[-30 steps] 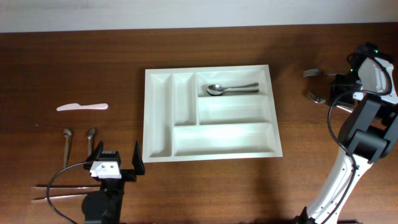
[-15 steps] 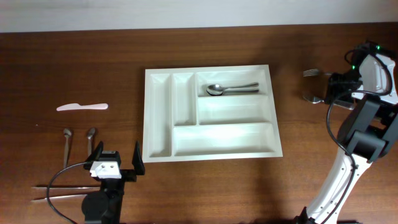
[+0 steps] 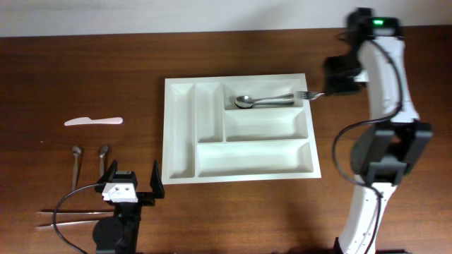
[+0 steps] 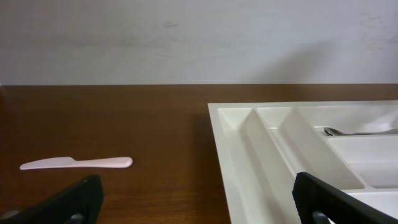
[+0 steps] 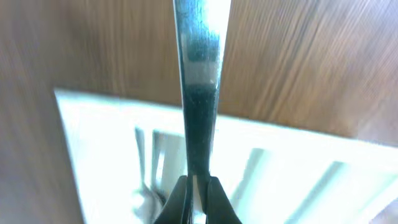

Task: Pack container
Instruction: 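Lower the fork into the tray's middle right compartment, release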

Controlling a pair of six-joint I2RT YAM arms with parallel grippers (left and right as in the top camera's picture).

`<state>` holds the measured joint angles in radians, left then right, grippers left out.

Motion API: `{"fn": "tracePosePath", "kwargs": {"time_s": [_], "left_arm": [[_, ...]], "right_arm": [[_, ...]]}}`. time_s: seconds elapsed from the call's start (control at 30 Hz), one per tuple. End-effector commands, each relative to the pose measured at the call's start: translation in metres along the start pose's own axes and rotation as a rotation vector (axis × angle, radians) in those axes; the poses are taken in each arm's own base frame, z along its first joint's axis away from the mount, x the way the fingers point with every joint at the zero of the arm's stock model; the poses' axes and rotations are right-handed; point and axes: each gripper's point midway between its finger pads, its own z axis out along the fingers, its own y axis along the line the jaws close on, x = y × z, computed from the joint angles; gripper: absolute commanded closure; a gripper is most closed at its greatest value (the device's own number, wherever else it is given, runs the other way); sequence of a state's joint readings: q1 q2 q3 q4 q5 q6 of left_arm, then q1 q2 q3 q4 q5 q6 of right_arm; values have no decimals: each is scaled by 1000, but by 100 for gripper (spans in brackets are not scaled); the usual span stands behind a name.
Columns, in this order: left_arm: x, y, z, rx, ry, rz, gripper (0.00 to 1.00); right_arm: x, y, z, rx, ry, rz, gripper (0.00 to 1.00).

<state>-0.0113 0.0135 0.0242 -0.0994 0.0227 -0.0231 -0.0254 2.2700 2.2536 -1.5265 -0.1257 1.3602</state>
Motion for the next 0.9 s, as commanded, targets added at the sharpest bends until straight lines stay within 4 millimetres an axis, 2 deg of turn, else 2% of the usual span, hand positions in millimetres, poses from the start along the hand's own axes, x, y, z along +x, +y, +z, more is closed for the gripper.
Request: {"fn": "tracePosePath", "kwargs": {"time_s": [0.0,0.13,0.5,0.67,0.8,0.83,0.87], "left_arm": [[1,2,0,-8,-4,-10,1],[1,2,0,-8,-4,-10,1],[1,2,0,-8,-4,-10,1],[1,2,0,-8,-4,-10,1],[1,2,0,-8,-4,-9,1],[1,2,0,-8,-4,-9,1],[1,2,0,-8,-4,-9,1]], "right_arm": [[36,-6,-1,34,-2,0,96],[70,-14,7,87,3,-25,96],[140,-22,18,116,-30,-52,93],[157,-24,21,109,-49,-53,91],[157,-21,21,98,-61,-61,87],[156,-21,21,98,-66,-61,85],[154,-21,21,96,-74,-61,78]]}}
